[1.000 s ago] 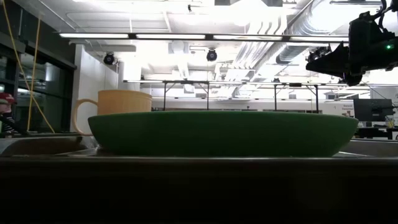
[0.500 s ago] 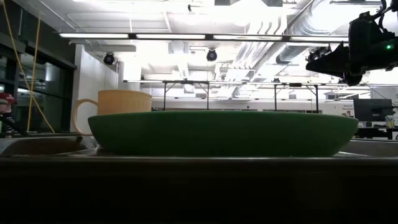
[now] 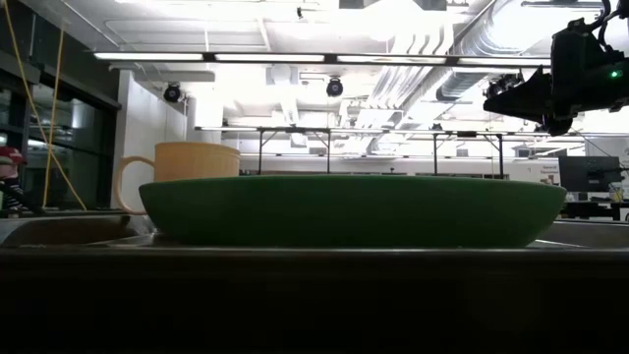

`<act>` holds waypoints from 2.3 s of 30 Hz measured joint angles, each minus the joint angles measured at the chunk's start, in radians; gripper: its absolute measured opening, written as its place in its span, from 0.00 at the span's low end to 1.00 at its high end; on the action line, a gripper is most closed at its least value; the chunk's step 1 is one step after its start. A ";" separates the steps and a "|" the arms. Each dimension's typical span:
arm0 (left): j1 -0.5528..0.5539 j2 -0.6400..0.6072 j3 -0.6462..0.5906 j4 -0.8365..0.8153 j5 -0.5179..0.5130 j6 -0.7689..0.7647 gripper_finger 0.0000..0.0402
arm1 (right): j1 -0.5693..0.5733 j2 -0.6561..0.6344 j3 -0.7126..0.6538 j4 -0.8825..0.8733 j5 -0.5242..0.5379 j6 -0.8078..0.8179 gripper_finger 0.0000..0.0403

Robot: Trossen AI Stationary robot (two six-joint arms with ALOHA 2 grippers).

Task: Set up tray
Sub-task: Put the white bowl on the green plate on the brown serving tray

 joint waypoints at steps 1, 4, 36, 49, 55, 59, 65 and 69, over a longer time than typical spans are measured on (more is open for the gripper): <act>0.000 0.000 0.000 0.000 -0.002 0.000 0.04 | 0.000 0.000 0.000 0.000 0.000 0.000 0.00; 0.000 0.000 0.000 0.000 -0.002 0.000 0.04 | 0.000 0.000 0.000 0.000 0.000 -0.002 0.00; 0.267 0.124 0.002 0.073 0.198 0.325 0.04 | 0.000 0.002 0.000 0.000 0.003 -0.018 0.00; 0.294 0.155 -0.001 0.045 0.231 0.378 0.04 | 0.000 0.007 0.000 0.000 0.004 -0.018 0.00; 0.294 0.153 -0.001 0.033 0.226 0.382 0.04 | 0.000 0.007 0.000 0.000 0.004 -0.018 0.00; 0.294 0.172 0.000 0.040 0.206 0.385 0.04 | 0.000 0.007 0.000 0.000 0.004 -0.018 0.00; 0.294 0.228 -0.001 0.062 0.203 0.415 0.04 | 0.000 0.011 0.000 0.000 0.004 -0.018 0.00; 0.294 0.261 -0.003 0.072 0.201 0.432 0.04 | 0.000 0.020 0.000 0.001 0.005 -0.018 0.00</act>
